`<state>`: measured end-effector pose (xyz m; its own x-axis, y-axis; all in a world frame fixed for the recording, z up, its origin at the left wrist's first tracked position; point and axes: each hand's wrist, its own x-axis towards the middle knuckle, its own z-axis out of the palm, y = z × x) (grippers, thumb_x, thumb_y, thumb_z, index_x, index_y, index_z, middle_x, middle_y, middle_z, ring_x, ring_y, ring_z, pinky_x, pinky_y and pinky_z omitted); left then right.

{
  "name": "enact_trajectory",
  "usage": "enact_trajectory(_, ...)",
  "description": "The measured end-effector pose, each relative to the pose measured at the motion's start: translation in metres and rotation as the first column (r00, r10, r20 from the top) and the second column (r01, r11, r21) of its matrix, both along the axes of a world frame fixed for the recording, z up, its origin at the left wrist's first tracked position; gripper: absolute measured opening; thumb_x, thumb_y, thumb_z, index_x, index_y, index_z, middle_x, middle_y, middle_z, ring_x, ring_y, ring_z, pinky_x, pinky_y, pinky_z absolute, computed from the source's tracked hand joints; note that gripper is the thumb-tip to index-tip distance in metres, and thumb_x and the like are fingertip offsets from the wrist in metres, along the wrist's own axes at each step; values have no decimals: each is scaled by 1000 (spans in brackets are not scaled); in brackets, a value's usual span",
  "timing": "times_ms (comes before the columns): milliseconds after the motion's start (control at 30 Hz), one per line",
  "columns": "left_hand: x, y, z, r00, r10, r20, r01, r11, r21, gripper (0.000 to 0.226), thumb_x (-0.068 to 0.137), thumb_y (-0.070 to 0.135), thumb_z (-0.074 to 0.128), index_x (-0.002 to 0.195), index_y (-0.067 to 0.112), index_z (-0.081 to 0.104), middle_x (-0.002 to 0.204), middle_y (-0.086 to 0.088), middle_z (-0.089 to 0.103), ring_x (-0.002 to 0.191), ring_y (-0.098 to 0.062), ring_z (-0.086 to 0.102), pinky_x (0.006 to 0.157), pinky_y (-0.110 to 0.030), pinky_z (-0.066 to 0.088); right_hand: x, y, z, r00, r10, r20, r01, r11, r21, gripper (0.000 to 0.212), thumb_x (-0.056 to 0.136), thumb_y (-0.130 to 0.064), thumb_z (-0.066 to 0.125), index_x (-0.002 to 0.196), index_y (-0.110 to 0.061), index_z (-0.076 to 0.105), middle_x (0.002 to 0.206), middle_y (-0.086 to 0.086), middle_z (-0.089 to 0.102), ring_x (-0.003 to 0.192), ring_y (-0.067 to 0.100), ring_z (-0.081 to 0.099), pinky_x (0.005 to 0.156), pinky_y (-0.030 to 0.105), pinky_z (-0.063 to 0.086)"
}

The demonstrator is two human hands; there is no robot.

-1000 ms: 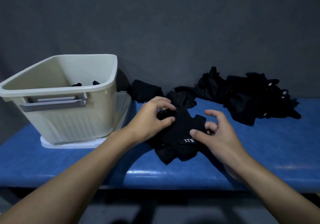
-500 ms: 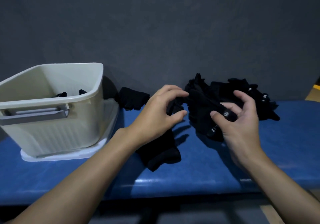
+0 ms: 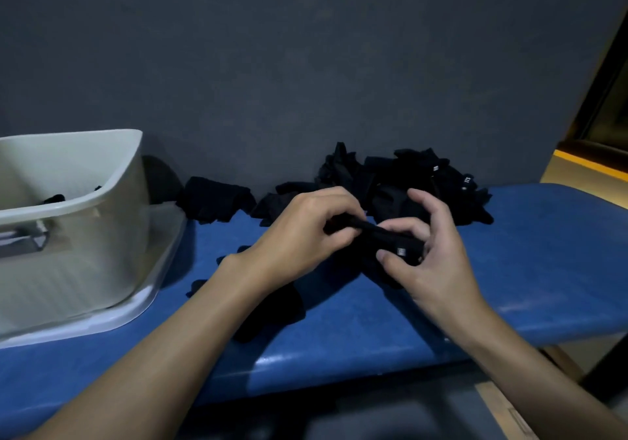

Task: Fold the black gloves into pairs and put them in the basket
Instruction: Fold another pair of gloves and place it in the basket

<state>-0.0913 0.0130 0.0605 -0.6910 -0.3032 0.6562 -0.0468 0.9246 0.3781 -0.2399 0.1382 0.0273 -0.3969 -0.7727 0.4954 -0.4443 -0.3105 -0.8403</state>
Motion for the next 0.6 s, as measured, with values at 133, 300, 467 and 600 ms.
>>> enact_trajectory(133,-8,-2,-3,997,1,-81,-5,999,-44,13,83,-3,73,93,5,73,97,2,67,88,-5,64,76,-16,47,-11,4,-8,991,-54,-123,57,998,18,55,76,5,75,108,-36,56,91,-12,68,91,3,63,80,10,43)
enact_trajectory(300,-10,-5,-11,997,14,-75,-14,1000,-4,15,80,1,78,93,5,73,101,-1,68,92,-4,63,80,-10,43,-21,7,-5,956,-124,-265,131,991,10,42,74,-3,78,90,-39,63,92,-14,65,91,5,60,82,13,40)
enact_trajectory(467,9,-15,-24,958,21,285,-66,987,149,30,76,35,84,101,22,72,105,11,65,102,-7,63,93,-32,50,-20,5,-13,915,82,-395,30,963,268,34,60,-59,72,91,-50,60,101,-32,61,106,1,54,102,38,39)
enact_trajectory(600,17,-13,-26,926,29,376,-98,981,166,40,78,51,77,112,30,70,113,18,59,109,1,56,96,-21,44,-19,5,-13,931,110,-348,-12,963,271,43,59,-73,65,93,-46,65,105,-33,61,112,-1,52,104,43,39)
